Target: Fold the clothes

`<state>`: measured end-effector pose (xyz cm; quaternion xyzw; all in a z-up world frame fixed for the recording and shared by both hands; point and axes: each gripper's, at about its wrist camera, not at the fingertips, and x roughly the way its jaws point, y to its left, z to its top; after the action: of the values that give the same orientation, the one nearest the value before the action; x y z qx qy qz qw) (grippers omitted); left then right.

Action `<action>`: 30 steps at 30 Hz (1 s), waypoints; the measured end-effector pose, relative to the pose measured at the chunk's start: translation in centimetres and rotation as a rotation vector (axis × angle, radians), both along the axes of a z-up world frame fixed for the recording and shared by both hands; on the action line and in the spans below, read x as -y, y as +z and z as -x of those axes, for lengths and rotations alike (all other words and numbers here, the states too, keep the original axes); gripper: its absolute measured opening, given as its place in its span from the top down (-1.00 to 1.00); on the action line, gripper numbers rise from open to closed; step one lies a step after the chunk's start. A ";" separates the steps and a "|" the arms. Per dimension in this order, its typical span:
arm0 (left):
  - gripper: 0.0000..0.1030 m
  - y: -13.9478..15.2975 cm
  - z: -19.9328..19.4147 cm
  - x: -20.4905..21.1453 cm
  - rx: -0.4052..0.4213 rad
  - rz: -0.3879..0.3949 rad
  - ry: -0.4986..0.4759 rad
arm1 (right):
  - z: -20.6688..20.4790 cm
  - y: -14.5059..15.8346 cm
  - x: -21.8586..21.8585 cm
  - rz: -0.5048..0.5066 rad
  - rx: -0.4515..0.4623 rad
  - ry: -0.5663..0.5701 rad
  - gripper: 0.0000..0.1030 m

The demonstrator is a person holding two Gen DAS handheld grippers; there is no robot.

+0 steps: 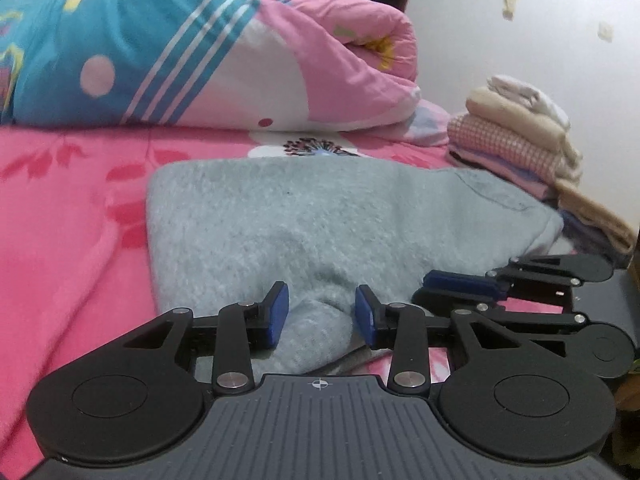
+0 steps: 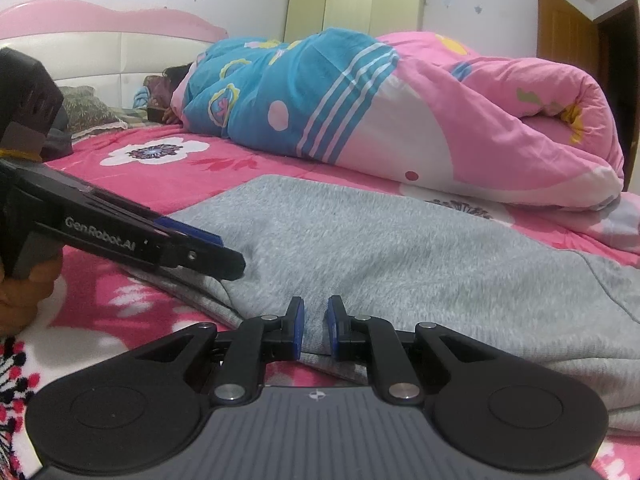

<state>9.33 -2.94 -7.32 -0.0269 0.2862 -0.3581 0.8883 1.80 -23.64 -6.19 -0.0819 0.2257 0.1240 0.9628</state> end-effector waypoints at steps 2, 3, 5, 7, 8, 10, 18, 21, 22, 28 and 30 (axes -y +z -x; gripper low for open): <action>0.27 0.0 0.1 0.1 0.006 -0.003 0.002 | 0.1 0.0 0.0 0.002 0.001 -0.001 0.75; 0.27 0.0 0.1 0.2 0.012 -0.008 0.003 | 0.1 0.1 -0.1 0.003 0.002 -0.002 0.75; 0.25 0.0 0.2 0.3 0.023 -0.016 0.005 | 0.6 0.2 -0.2 0.009 0.005 -0.008 0.73; 0.25 0.0 0.2 0.3 0.019 -0.012 0.006 | 1.3 0.2 -0.2 0.009 -0.006 -0.021 0.72; 0.25 0.0 0.1 0.3 0.017 -0.010 0.006 | 1.7 0.3 -0.1 0.007 -0.018 -0.031 0.72; 0.25 0.0 0.1 0.3 0.017 -0.010 0.009 | 2.6 0.3 0.0 0.002 -0.044 -0.051 0.67; 0.24 0.0 0.0 0.2 0.009 0.000 0.008 | 6.5 3.9 3.3 -0.101 0.008 -0.162 0.67; 0.24 0.0 0.0 0.2 0.010 -0.001 0.009 | 5.2 5.4 4.9 -0.116 0.054 -0.218 0.67; 0.24 0.0 0.0 0.2 0.008 0.001 0.008 | 4.6 5.5 5.2 -0.121 0.059 -0.234 0.67; 0.22 0.0 0.0 0.1 0.006 0.004 0.005 | 1.1 2.2 6.8 -0.119 -0.021 -0.295 0.67; 0.21 0.0 0.1 0.0 0.006 0.004 0.004 | 1.1 0.4 7.7 -0.157 -0.030 -0.300 0.68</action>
<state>9.27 -2.98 -7.28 -0.0279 0.2827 -0.3569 0.8899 0.73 -31.37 -5.76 0.0302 0.2396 -0.0027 0.9704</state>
